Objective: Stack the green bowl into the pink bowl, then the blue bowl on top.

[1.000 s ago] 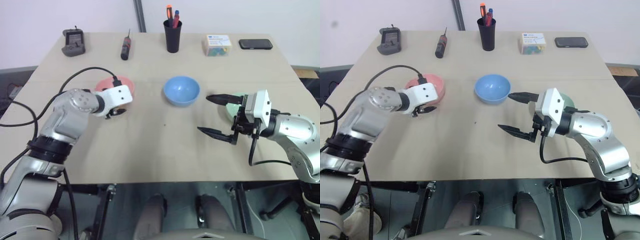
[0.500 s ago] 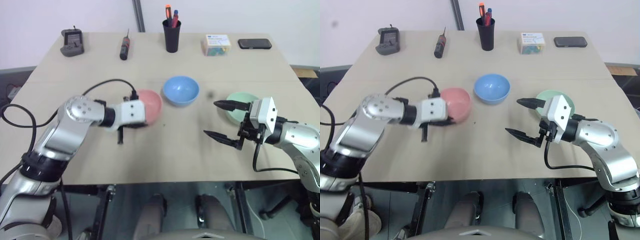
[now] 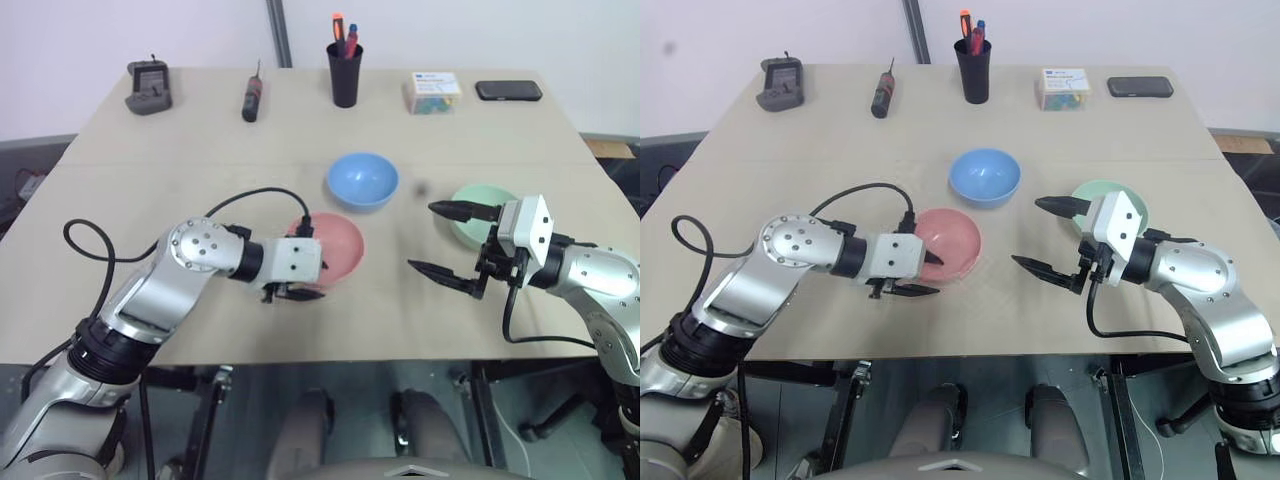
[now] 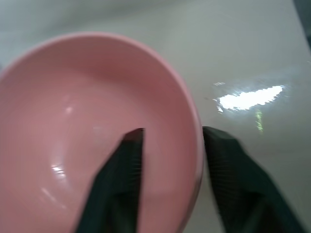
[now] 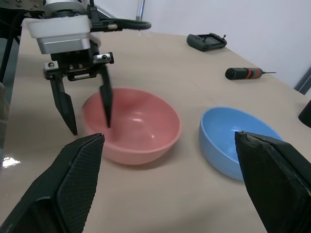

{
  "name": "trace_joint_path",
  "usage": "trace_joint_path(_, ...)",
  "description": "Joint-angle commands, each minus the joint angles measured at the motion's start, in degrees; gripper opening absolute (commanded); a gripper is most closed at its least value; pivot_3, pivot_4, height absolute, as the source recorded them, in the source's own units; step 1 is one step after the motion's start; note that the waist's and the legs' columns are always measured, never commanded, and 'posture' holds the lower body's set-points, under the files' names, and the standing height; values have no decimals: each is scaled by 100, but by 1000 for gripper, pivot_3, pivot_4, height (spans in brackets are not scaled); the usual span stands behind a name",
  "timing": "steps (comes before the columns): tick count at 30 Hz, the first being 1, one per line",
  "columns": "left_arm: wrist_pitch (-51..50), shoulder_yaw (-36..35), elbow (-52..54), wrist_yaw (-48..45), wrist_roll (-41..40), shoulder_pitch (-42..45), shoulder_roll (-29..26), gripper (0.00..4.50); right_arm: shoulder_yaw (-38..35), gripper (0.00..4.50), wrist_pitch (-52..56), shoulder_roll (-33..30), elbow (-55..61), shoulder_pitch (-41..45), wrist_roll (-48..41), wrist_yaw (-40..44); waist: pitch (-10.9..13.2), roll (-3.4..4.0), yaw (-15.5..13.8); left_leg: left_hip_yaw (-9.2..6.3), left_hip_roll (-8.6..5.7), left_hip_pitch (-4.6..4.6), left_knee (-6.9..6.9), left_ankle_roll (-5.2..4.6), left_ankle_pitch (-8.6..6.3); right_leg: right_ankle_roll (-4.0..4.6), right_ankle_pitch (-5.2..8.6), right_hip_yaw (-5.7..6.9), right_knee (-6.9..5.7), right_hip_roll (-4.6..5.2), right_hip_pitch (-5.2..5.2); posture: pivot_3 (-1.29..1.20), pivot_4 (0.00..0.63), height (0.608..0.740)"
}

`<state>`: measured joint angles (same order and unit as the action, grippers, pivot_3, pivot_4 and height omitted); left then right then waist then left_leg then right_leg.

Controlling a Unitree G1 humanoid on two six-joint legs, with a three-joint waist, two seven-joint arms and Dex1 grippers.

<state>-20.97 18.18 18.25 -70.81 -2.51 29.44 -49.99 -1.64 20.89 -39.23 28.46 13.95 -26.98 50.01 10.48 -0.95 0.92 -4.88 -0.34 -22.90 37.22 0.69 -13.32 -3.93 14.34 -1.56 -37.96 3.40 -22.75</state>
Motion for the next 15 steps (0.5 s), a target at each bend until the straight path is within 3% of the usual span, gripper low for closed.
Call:
trace_joint_path(1, -320, -485, 319, 104, -341, -2, -34, 3911, 27, 4500, -19, -84, -117, 92, 484, -334, 0, 0, 5, 1, 0, 0, 0, 0, 0, 0, 0, -1, 0, 0, 0, 0, 150, 740)
trace_joint_path(3, -903, -831, 523, 218, -771, 0, 50, 4467, 146, 4500, 4, -145, -445, 208, 888, -524, 0, 0, 14, 1, 0, 1, 0, 0, 0, 0, 0, -1, 0, 0, 0, 0, 150, 740)
trace_joint_path(9, -1907, -2043, 1066, 501, -1814, -507, -32, 4467, 449, 4500, 207, -71, -1609, 618, 1536, -825, 0, 1, 50, 1, 2, 4, -1, 0, 0, 0, 0, 0, -2, -1, -1, 0, 150, 740)
trace_joint_path(11, -1374, -2661, 995, 652, -2337, -836, 530, 4467, 587, 4500, 353, -8, -1960, 789, 1684, -875, -1, 3, 67, 2, 3, 4, -3, 0, 0, 1, 0, -2, -1, 0, -1, 0, 150, 740)
trace_joint_path(13, -1418, -2979, 937, 606, -2625, -1194, 606, 4500, 654, 4100, 544, 65, -2250, 983, 1742, -891, 1, -3, 66, 5, 3, 6, -4, 0, 0, 2, 0, -5, 0, 3, -1, 0, 150, 740)
trace_joint_path(15, -1539, -3141, 964, 620, -2903, -1392, 633, 4500, 701, 3429, 638, 106, -2401, 1106, 1740, -806, 2, 0, 89, 3, 1, 4, -4, 1, 0, 2, -1, -4, -1, 4, -2, 0, 150, 740)
